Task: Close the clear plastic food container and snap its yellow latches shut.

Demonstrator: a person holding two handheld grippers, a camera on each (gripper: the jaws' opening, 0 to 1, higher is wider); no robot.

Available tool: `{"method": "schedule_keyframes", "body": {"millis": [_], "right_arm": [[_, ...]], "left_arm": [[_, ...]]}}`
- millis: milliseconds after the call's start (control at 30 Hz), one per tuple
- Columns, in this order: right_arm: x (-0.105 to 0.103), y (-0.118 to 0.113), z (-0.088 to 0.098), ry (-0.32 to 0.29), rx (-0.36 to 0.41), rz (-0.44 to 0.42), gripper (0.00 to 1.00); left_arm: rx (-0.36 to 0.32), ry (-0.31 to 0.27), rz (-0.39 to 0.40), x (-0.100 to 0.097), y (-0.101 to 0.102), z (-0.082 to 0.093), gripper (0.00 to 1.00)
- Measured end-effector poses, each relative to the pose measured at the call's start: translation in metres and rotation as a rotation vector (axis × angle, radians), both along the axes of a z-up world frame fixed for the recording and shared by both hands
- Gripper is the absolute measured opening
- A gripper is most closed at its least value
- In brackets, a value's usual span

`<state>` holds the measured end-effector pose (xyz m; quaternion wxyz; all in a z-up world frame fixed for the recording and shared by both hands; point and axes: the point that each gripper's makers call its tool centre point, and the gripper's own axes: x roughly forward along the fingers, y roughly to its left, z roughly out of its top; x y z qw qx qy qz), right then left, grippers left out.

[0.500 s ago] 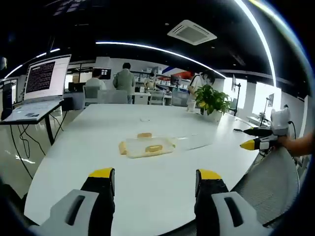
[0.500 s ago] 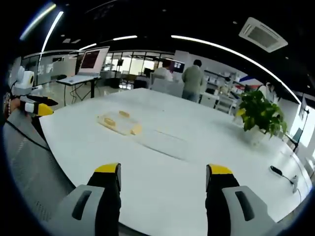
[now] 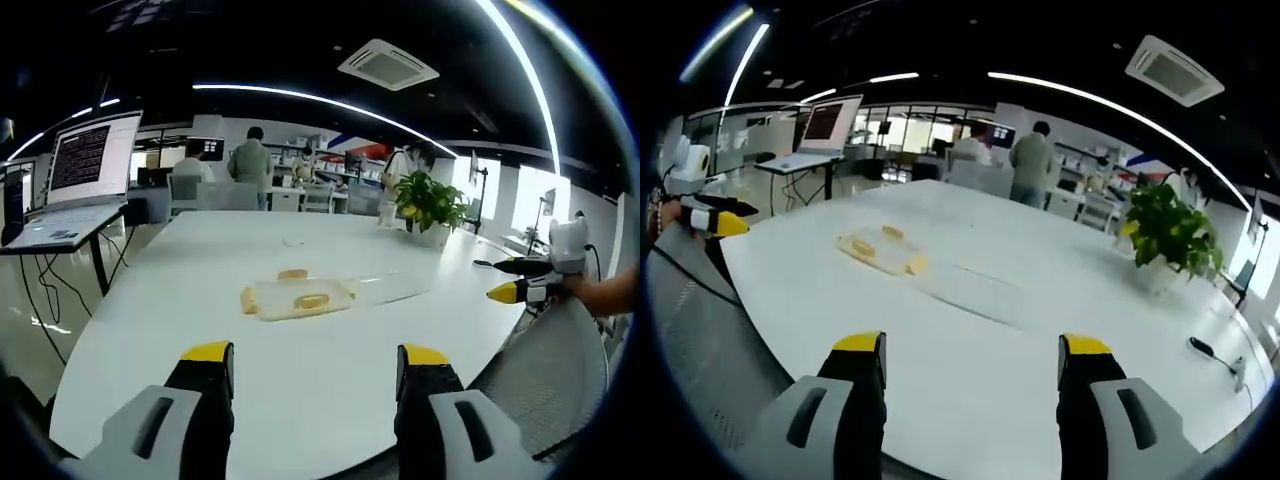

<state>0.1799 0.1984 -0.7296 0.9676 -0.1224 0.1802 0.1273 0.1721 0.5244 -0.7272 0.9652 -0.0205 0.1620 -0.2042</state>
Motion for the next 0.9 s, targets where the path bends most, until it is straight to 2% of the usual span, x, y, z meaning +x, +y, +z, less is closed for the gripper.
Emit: {"method": "schedule_keyframes", "body": {"millis": [500,700,767,900], "right_arm": [[0.0,0.001,0.002,-0.01,0.008,0.007,0.66],[0.0,0.003,0.005,-0.028,0.014,0.021,0.65],[0.0,0.003,0.008,-0.047,0.022,0.017,0.64],[0.0,0.005,0.011,-0.06,0.026,0.029,0.64]], "left_arm": [[0.008,-0.013,-0.022,-0.001,-0.004,0.002,0.61],[-0.024,-0.053,-0.016,-0.002,-0.004,0.009,0.6],[-0.058,-0.091,-0.002,0.0,-0.002,0.017,0.6],[-0.039,-0.086,-0.021,0.003,-0.001,0.013,0.59]]}}
